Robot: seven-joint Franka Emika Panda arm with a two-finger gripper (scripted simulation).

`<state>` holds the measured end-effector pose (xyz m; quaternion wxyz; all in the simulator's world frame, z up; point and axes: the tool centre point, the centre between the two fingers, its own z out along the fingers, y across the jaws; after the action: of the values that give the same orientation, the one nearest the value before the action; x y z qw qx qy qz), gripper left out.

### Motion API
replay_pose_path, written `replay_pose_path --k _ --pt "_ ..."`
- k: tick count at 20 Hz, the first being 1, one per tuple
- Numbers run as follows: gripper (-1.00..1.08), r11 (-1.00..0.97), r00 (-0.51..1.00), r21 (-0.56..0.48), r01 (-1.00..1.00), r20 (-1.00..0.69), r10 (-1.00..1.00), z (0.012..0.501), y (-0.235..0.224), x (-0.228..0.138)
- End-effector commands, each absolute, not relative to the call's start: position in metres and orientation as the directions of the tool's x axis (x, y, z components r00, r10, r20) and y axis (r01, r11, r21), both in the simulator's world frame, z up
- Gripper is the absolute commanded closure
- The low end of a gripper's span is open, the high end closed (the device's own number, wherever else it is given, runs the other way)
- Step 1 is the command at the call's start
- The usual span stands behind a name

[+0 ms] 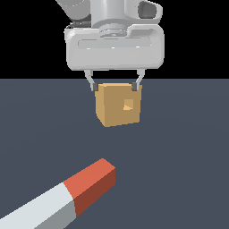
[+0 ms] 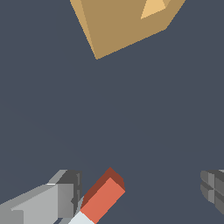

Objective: Insert the peg into the horizontal hole in a box.

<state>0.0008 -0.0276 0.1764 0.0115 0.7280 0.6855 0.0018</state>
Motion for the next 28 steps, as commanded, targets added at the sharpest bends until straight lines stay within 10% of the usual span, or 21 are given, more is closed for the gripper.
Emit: replay_pose_path --k 1,28 --pt "-0.92 -0.060 0.060 0.019 0.998 -0.013 0.998 0.176 -0.028 0.001" --pt "-0.92 -0.703 0.703 0.002 0.711 -0.002 0.711 0.073 -0.205 -0.101"
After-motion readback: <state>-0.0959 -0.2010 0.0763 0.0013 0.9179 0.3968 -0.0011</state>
